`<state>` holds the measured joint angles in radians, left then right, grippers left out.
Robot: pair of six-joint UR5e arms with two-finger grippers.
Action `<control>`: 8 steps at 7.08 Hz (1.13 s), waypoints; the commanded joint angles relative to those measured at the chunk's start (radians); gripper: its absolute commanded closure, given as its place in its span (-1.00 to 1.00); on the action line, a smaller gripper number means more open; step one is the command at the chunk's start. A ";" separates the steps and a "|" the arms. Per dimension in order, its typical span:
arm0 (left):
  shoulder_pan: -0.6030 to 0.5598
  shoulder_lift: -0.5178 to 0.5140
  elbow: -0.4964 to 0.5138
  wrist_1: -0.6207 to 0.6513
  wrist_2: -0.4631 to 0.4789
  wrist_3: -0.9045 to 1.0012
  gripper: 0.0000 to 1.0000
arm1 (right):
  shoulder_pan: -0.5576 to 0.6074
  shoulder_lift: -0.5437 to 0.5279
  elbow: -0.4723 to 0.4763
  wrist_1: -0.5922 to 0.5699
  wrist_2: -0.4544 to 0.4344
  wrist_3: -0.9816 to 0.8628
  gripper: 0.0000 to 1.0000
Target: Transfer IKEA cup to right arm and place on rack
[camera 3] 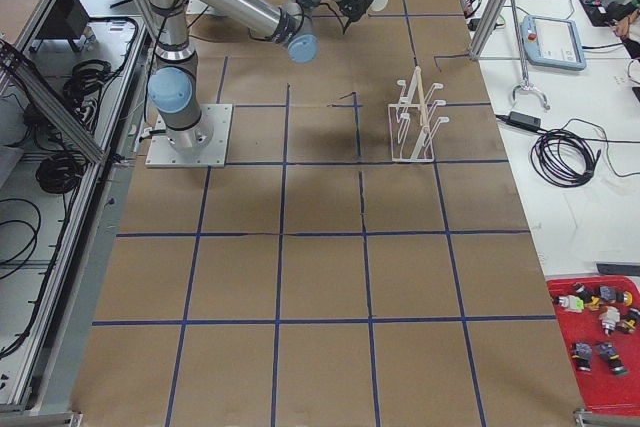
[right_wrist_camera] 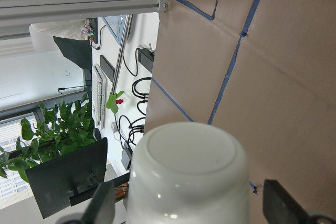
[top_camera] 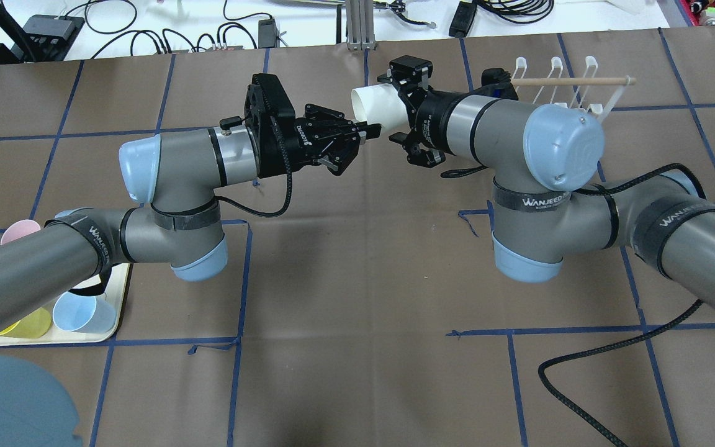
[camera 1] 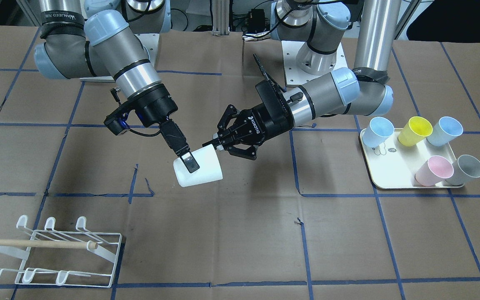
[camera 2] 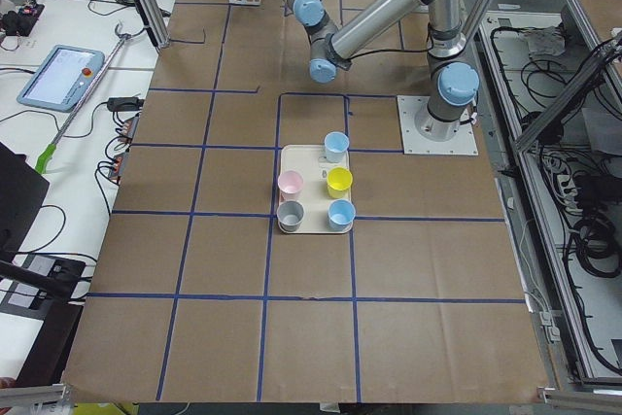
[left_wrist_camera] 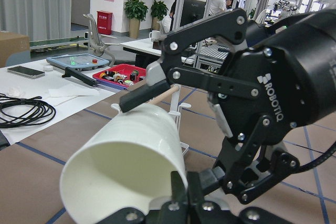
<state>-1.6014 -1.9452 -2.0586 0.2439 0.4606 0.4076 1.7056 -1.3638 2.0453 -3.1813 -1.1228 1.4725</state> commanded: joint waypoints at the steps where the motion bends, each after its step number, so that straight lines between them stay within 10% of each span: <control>1: 0.000 0.000 0.000 0.000 0.001 -0.001 0.93 | 0.002 0.009 -0.010 0.000 -0.002 0.002 -0.98; 4: 0.000 0.000 0.000 0.000 0.001 -0.001 0.92 | 0.002 0.022 -0.022 0.000 0.000 0.002 -0.87; 8: 0.000 0.002 0.002 0.002 0.003 -0.018 0.90 | 0.002 0.022 -0.019 -0.002 0.020 -0.001 0.09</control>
<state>-1.6014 -1.9440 -2.0579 0.2443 0.4626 0.3940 1.7070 -1.3422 2.0253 -3.1830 -1.1109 1.4724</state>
